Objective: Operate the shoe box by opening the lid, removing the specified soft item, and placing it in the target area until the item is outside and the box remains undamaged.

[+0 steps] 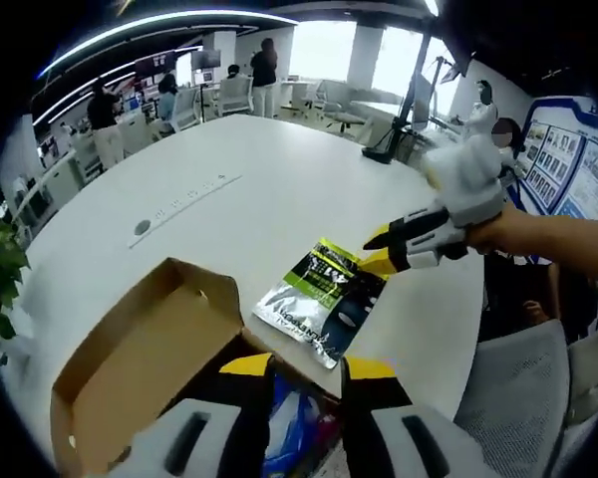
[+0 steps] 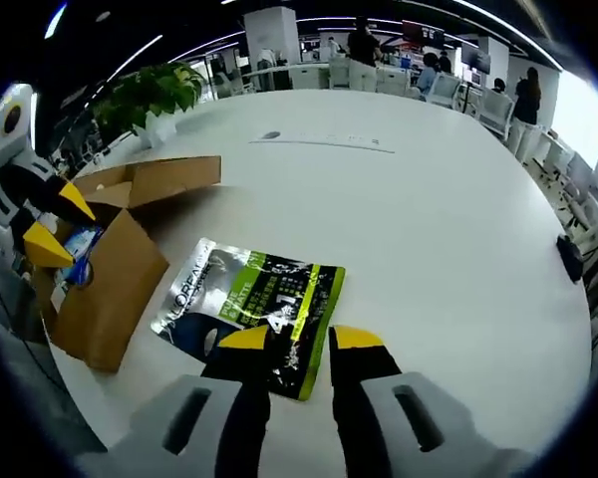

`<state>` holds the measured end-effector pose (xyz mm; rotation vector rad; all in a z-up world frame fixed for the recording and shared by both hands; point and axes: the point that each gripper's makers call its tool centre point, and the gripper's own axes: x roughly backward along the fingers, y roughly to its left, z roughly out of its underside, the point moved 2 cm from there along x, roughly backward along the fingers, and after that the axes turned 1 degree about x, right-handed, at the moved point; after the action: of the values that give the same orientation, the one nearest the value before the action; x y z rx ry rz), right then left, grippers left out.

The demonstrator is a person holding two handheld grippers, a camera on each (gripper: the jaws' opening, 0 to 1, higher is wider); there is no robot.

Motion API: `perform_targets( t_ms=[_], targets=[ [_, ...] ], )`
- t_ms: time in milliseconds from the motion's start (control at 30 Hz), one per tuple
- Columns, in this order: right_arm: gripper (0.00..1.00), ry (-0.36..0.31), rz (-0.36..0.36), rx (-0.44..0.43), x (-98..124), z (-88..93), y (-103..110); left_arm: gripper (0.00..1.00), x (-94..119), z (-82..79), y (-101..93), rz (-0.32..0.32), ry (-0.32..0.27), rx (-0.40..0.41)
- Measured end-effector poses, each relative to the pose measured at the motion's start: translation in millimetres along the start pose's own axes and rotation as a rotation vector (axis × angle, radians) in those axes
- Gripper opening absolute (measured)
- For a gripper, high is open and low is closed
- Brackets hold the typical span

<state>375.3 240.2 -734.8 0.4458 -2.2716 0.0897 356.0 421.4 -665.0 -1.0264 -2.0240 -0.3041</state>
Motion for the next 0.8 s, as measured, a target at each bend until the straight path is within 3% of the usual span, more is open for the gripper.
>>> perform_targets(
  t_ms=[400,800],
  targets=[
    [0.31,-0.074,-0.063,-0.002,31.3,-19.3,33.0,0.28,40.6,30.6,20.1,-0.069,-0.052,0.064],
    [0.37,-0.121,-0.165,0.095,49.4,-40.4,93.1,0.35,73.2,60.5,40.1,-0.154,-0.100,0.144]
  ],
)
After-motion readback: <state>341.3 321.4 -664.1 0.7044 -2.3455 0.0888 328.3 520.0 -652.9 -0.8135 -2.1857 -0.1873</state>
